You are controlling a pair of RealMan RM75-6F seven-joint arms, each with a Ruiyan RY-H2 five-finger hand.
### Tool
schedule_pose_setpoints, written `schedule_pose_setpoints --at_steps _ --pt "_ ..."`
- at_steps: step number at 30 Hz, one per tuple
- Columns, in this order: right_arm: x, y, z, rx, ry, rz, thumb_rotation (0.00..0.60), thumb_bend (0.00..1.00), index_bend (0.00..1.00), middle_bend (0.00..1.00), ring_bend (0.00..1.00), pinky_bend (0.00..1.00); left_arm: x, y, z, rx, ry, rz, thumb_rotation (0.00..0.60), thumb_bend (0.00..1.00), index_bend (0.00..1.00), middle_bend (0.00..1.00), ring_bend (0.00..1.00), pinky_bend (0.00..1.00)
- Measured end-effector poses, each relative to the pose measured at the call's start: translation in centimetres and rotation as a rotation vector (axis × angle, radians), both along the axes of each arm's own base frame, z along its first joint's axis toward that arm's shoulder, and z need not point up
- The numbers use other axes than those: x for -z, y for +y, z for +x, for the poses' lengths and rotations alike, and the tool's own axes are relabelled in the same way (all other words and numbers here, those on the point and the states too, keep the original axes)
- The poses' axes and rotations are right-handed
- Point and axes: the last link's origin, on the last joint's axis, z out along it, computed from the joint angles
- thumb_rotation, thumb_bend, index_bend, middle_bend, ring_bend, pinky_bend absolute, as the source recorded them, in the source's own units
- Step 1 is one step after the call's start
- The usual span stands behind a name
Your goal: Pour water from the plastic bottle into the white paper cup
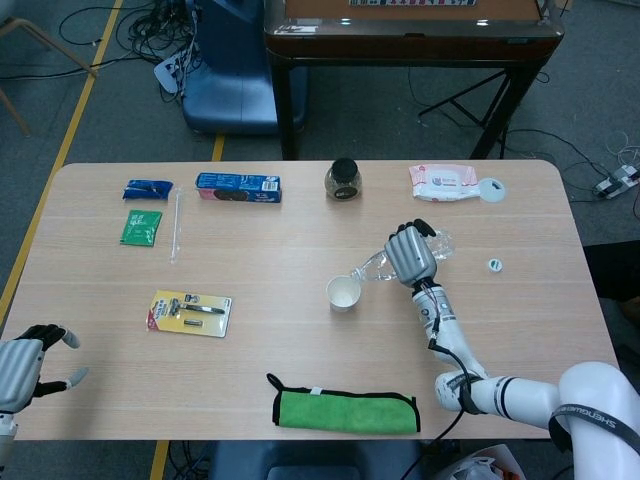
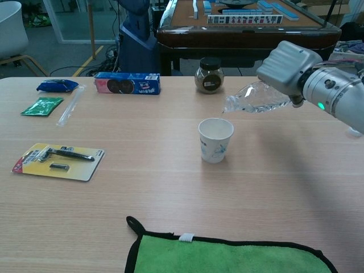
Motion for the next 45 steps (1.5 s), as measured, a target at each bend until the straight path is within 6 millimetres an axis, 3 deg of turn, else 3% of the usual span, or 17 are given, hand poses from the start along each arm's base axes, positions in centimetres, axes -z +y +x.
schedule_pose_setpoints --at_steps 31,45 --pt "0.2 0.3 0.1 0.001 0.024 -0.004 0.600 0.17 0.60 0.60 0.51 0.57 0.0 0.0 0.0 -0.002 -0.004 -0.002 0.600 0.14 0.50 0.43 0.34 0.55" --pt "0.9 0.8 -1.3 0.149 -0.349 0.075 0.600 0.16 0.60 0.60 0.51 0.57 0.0 0.0 -0.1 -0.004 -0.003 -0.005 0.600 0.14 0.50 0.43 0.34 0.55"
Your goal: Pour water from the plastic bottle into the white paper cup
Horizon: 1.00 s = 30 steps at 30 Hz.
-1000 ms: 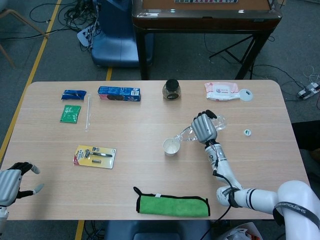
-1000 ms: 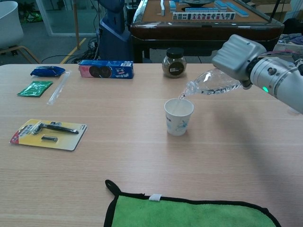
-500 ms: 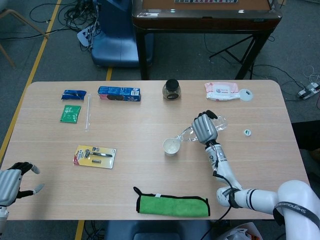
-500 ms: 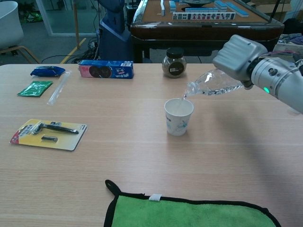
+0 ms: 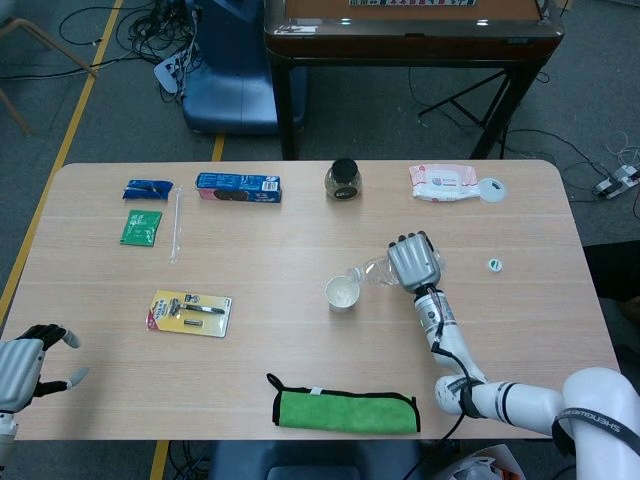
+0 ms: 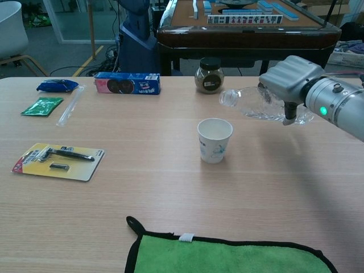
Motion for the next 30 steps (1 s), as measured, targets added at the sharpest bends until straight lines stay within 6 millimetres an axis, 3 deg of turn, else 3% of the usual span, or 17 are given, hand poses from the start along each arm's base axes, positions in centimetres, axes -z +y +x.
schedule_pose_setpoints --at_steps 10,23,30 --pt "0.1 0.2 -2.1 0.069 -0.363 0.031 0.600 0.17 0.60 0.58 0.49 0.57 0.2 0.0 -0.1 -0.001 0.004 -0.008 0.600 0.14 0.50 0.43 0.34 0.55" --pt "0.4 1.3 -5.0 0.108 -0.959 0.066 0.600 0.16 0.60 0.58 0.49 0.57 0.7 -0.1 -0.1 -0.002 0.018 -0.026 0.600 0.14 0.50 0.43 0.34 0.55" --pt "1.2 2.3 -6.6 0.143 -1.128 0.088 0.600 0.16 0.60 0.57 0.49 0.57 0.8 -0.1 -0.1 -0.001 0.020 -0.027 0.600 0.14 0.50 0.43 0.34 0.55"
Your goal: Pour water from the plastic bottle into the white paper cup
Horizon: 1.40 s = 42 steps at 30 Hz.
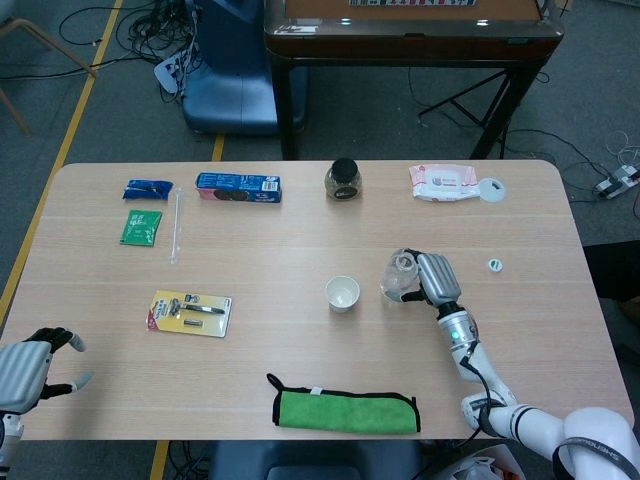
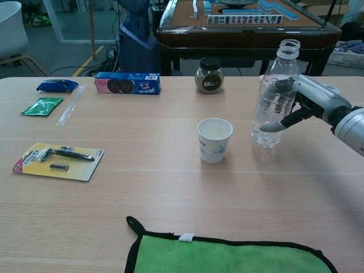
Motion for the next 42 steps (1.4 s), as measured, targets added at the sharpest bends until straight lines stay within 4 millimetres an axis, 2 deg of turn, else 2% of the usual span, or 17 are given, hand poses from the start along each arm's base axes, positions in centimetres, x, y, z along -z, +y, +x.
schedule_pose_setpoints --at_steps 9,13,18,25,32,42 --pt "0.8 0.3 -1.3 0.061 -0.095 0.044 0.600 0.16 0.60 0.54 0.46 0.57 0.0 0.0 0.0 -0.002 0.000 0.001 0.600 0.14 0.50 0.43 0.34 0.55" --pt "1.2 0.3 -1.6 0.082 -0.103 0.077 0.600 0.16 0.59 0.51 0.41 0.50 0.1 -0.1 0.0 0.000 0.002 -0.005 0.600 0.14 0.50 0.43 0.34 0.55" --pt "1.3 0.3 -1.8 0.086 -0.093 0.107 0.600 0.14 0.48 0.42 0.32 0.37 0.1 -0.1 0.0 0.000 0.001 -0.005 0.600 0.14 0.50 0.43 0.34 0.55" --pt "1.0 0.6 -2.1 0.084 -0.065 0.141 0.600 0.07 0.29 0.27 0.21 0.29 0.2 -0.1 0.1 0.001 0.004 -0.011 0.600 0.14 0.50 0.43 0.34 0.55" --pt "0.2 0.9 -2.6 0.080 -0.037 0.155 0.600 0.00 0.22 0.16 0.14 0.25 0.2 -0.1 0.1 0.000 0.006 -0.014 0.600 0.14 0.50 0.43 0.34 0.55" --pt "-2.8 2.2 -3.4 0.048 0.071 0.127 0.600 0.00 0.20 0.14 0.12 0.23 0.2 -0.2 0.3 0.004 0.008 -0.013 0.600 0.14 0.50 0.43 0.34 0.55"
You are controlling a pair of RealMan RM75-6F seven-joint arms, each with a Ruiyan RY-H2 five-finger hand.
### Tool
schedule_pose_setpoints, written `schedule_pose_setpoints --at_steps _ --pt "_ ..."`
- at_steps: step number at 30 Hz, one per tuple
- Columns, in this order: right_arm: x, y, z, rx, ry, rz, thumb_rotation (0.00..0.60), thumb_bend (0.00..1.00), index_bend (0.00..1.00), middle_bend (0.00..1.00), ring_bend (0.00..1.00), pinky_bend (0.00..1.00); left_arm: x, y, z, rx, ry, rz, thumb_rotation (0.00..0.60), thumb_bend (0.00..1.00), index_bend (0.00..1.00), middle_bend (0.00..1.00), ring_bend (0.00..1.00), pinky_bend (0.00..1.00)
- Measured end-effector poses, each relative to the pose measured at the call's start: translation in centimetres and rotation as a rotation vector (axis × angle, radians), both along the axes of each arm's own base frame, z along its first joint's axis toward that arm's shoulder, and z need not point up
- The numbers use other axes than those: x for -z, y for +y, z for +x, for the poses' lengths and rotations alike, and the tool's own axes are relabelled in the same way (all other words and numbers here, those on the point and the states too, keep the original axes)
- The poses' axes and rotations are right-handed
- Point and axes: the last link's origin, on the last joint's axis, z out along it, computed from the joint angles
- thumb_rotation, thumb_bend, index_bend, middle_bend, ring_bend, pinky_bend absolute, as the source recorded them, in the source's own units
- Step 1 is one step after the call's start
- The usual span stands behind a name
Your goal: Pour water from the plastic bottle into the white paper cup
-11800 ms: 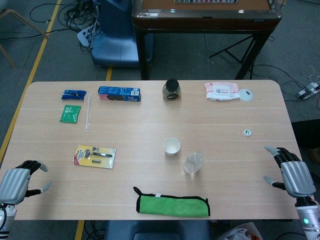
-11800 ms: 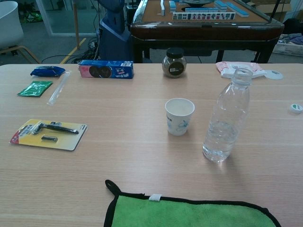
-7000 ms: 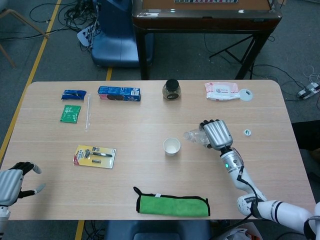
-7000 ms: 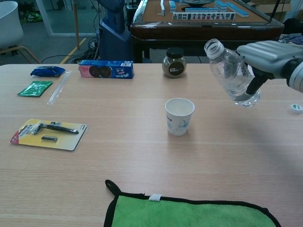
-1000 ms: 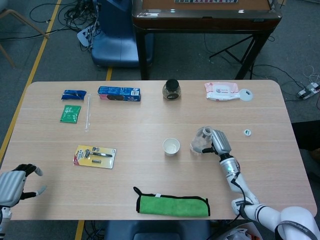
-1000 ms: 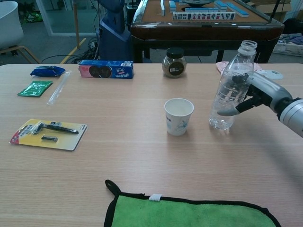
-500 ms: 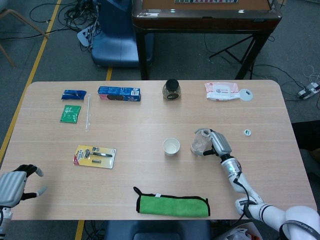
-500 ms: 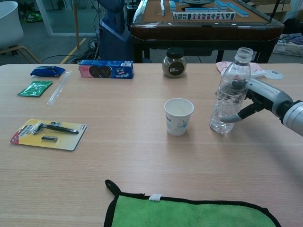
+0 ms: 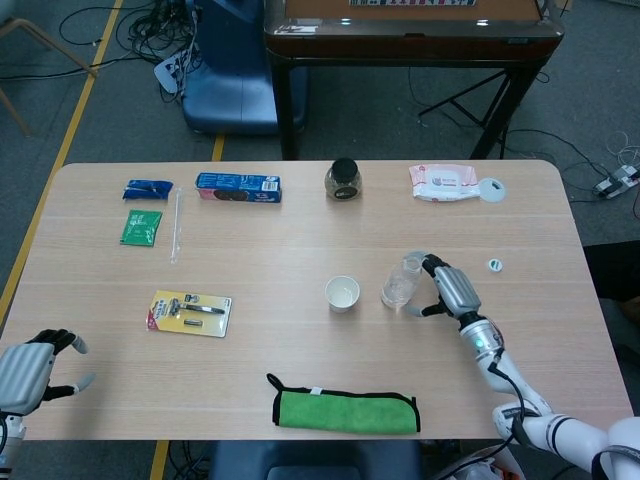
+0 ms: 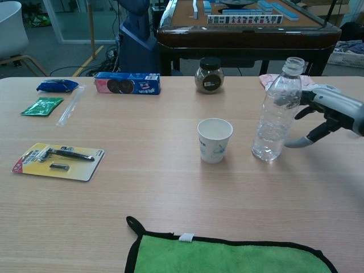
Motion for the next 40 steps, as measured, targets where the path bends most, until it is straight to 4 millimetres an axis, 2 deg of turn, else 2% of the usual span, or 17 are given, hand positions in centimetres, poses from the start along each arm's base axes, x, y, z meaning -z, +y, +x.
schedule_pose_setpoints --at_steps 7,14,20,26,40 --pt "-3.7 2.7 -0.8 -0.032 0.143 -0.056 0.600 0.00 0.20 0.15 0.12 0.23 0.2 0.0 0.2 0.007 0.011 -0.004 0.600 0.14 0.50 0.43 0.34 0.55" --pt "-8.8 7.6 -2.6 0.000 0.248 -0.104 0.600 0.00 0.20 0.16 0.12 0.23 0.4 0.0 0.4 0.015 0.017 -0.009 0.600 0.14 0.50 0.43 0.34 0.55" --pt "-12.2 11.9 -3.9 0.036 0.352 -0.144 0.600 0.00 0.20 0.16 0.12 0.23 0.6 0.0 0.5 0.033 0.014 -0.002 0.600 0.14 0.50 0.43 0.34 0.55" --pt "-13.7 15.1 -4.4 0.062 0.367 -0.156 0.600 0.00 0.20 0.16 0.12 0.23 0.7 0.0 0.8 0.065 0.011 0.011 0.600 0.14 0.50 0.43 0.34 0.55" --pt "-14.2 16.9 -2.9 0.019 0.411 -0.144 0.600 0.00 0.20 0.16 0.12 0.23 0.3 -0.1 1.4 0.109 -0.009 0.037 0.600 0.14 0.50 0.43 0.34 0.55"
